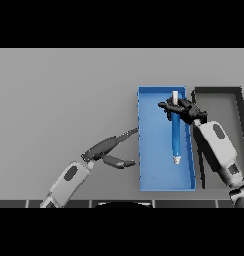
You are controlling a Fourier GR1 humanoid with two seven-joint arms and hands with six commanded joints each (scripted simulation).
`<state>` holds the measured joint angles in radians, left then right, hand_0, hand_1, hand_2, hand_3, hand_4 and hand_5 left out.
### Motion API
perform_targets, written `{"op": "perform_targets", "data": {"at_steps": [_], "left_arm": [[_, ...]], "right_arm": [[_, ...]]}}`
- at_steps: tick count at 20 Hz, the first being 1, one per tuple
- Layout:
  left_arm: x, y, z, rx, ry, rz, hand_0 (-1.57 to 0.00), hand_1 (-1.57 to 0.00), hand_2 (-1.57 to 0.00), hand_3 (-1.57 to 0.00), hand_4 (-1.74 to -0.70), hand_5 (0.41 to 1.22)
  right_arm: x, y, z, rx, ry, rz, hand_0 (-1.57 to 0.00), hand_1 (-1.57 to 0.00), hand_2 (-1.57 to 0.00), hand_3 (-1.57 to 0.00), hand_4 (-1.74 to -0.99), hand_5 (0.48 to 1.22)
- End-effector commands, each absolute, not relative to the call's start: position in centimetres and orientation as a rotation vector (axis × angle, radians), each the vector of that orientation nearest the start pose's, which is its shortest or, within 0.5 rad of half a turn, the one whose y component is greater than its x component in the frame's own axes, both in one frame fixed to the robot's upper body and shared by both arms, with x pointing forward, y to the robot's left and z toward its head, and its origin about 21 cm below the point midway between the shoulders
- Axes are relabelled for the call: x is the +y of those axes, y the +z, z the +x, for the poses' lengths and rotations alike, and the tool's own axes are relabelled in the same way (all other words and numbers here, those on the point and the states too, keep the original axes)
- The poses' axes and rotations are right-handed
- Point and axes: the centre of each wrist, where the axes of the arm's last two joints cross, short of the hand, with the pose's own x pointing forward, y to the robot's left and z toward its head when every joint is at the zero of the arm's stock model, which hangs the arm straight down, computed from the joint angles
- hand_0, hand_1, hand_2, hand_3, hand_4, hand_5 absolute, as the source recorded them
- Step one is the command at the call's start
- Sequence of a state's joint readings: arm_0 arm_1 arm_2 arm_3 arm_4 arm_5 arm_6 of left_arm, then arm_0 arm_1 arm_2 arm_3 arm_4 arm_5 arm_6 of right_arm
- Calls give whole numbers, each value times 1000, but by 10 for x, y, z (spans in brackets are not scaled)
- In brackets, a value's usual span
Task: Pick up the blue pipe and place it into the blue bin.
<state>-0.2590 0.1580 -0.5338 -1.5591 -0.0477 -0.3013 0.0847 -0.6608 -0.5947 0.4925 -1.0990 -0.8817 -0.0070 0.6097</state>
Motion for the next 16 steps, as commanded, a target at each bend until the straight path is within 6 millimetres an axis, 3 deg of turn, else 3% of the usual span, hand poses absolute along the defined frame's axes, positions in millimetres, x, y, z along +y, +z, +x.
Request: {"op": "perform_targets", "data": {"at_steps": [1,3,7,13,16], "left_arm": [[116,43,262,-1523,-980,-439,1,1,1,1,-885,453],[119,43,263,-1506,-979,-429,1,1,1,1,-888,453],[122,41,264,-1513,-971,-430,1,1,1,1,-895,453],[120,38,267,-1511,-974,-434,1,1,1,1,-909,457],[113,37,266,-1500,-970,-434,1,1,1,1,-914,460]], "right_arm": [[-252,87,382,-818,278,188,-836,-746,-712,-574,-1392,1176],[-249,90,381,-778,328,195,-534,-477,-456,-367,-1285,1141],[-243,88,374,-760,511,81,-218,-195,-186,-150,-1165,924],[-243,77,374,-797,584,-1,-56,-50,-48,-39,-1124,738],[-243,80,375,-833,561,1,-28,-25,-24,-19,-1120,702]]}}
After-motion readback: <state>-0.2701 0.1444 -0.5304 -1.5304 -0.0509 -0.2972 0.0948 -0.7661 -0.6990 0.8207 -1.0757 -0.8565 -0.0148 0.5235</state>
